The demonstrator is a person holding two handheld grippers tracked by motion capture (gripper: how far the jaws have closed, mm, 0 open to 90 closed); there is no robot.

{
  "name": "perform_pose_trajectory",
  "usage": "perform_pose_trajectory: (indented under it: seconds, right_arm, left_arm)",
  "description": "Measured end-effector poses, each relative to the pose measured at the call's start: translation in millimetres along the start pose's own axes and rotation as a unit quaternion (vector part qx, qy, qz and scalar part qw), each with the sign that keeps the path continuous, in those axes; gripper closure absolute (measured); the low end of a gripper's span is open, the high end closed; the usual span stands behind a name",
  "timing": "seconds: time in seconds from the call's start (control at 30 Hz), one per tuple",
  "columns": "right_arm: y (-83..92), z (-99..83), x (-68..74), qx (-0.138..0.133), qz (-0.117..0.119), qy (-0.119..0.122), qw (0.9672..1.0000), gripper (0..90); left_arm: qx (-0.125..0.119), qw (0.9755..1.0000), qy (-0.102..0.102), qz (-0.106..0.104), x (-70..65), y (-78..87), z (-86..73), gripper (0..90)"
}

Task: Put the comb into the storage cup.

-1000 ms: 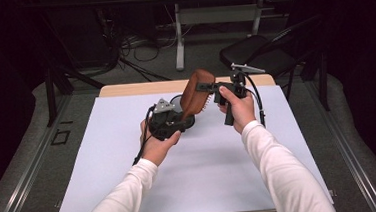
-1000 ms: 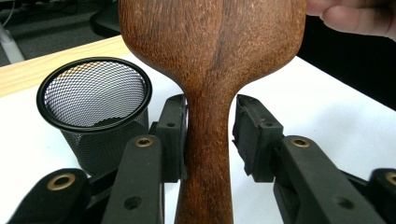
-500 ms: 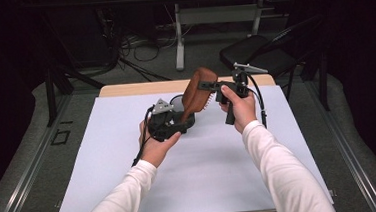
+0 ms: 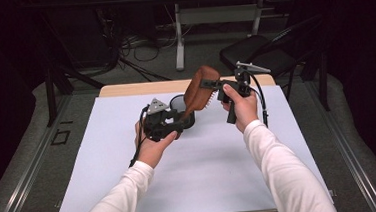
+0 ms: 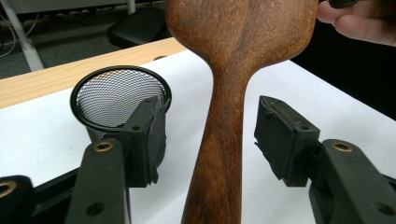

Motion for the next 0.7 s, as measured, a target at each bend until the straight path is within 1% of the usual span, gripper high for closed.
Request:
perform_pose_trajectory:
  seconds: [0.13, 0.3, 0.43, 0.57, 0.7]
  right_arm:
    - [1.2, 0.6, -0.3, -0.001, -0.001, 0.001, 1.0, 51.8]
    - [2.3, 1.4, -0.1, -0.004, -0.002, 0.001, 1.0, 51.8]
    - [4.1, 2.8, -0.3, -0.008, -0.005, 0.001, 1.0, 51.7]
    - [7.3, 5.2, 0.1, -0.013, -0.007, 0.0, 0.9999, 51.8]
    - [11.6, 8.7, -0.6, -0.018, -0.011, 0.002, 0.9998, 51.8]
  left_arm:
    - [-0.004, 0.9999, 0.001, 0.01, 2.7, 1.3, -0.2, 39.9]
    - [-0.007, 0.9999, 0.002, 0.013, 5.3, 3.6, -0.7, 38.8]
    - [-0.01, 0.9997, 0.003, 0.021, 7.1, 5.6, -0.8, 37.4]
    - [-0.01, 0.9995, 0.0, 0.031, 9.6, 8.9, -0.9, 36.7]
    - [-0.014, 0.9992, -0.003, 0.036, 11.4, 11.2, -0.9, 36.2]
Point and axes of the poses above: each handheld gripper's, and its own axes: y roughly backward along the jaws, z roughly out of its top, x roughly to its left, the point moved 7 cm from there along -y, roughly forward along the jaws, and after that the axes turned 8 degrees about x, right-handed, at the moved point
